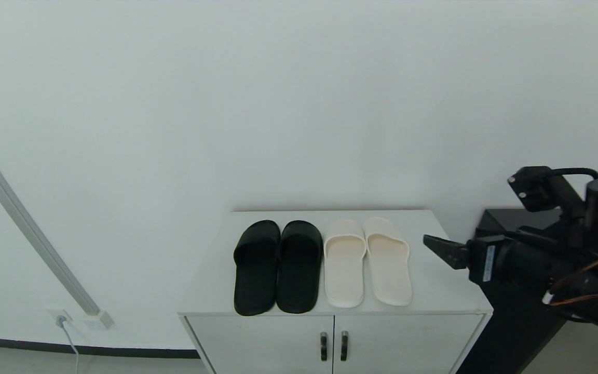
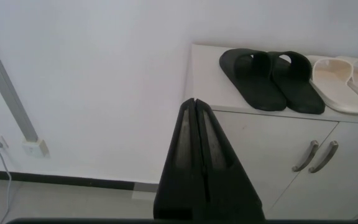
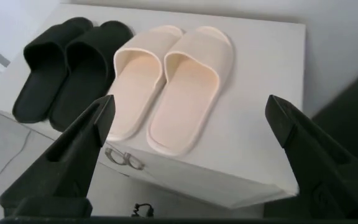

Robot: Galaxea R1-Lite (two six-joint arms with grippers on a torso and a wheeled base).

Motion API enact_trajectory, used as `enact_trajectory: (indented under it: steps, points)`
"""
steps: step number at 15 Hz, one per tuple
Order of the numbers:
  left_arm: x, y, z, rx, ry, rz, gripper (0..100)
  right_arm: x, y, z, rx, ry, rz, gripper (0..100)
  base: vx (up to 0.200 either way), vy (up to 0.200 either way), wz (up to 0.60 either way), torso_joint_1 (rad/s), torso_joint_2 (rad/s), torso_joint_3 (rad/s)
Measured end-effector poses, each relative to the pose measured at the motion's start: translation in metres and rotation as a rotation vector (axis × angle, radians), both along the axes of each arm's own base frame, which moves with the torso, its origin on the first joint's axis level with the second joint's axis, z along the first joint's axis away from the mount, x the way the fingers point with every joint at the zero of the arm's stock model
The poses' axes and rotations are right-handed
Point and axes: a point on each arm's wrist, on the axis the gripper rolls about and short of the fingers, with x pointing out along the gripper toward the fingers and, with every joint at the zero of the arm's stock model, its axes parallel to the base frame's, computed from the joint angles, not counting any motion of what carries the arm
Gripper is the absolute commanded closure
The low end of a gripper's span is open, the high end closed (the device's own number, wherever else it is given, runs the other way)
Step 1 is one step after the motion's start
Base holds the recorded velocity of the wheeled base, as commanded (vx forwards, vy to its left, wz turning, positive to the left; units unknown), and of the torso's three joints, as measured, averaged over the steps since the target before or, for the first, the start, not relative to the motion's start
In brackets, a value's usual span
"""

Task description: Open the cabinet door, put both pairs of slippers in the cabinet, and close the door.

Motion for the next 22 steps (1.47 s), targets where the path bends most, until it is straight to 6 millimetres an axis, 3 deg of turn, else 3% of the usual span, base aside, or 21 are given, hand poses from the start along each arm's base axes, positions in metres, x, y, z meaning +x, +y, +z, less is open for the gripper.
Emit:
enact_trajectory:
  steps: [5,10,13,22]
  points:
    - [0.0,0.0,0.0,0.001,0.001,0.0,100,0.033,0.058,-0.021,-0.017,-0.037,-0.06,0,0.0,0.0,0.0,0.0,0.0,0.0]
    - [0.0,0.0,0.0,0.001,0.001,-0.001,100,0.065,0.106,-0.056,-0.058,-0.054,-0.173,0,0.0,0.0,0.0,0.0,0.0,0.0]
    - [0.0,0.0,0.0,0.0,0.0,0.0,100,0.078,0.119,-0.082,-0.077,-0.019,-0.199,0,0.0,0.0,0.0,0.0,0.0,0.0]
    - [0.0,0.0,0.0,0.0,0.0,0.0,100,0.119,0.132,-0.117,-0.079,0.015,-0.24,0,0.0,0.0,0.0,0.0,0.0,0.0]
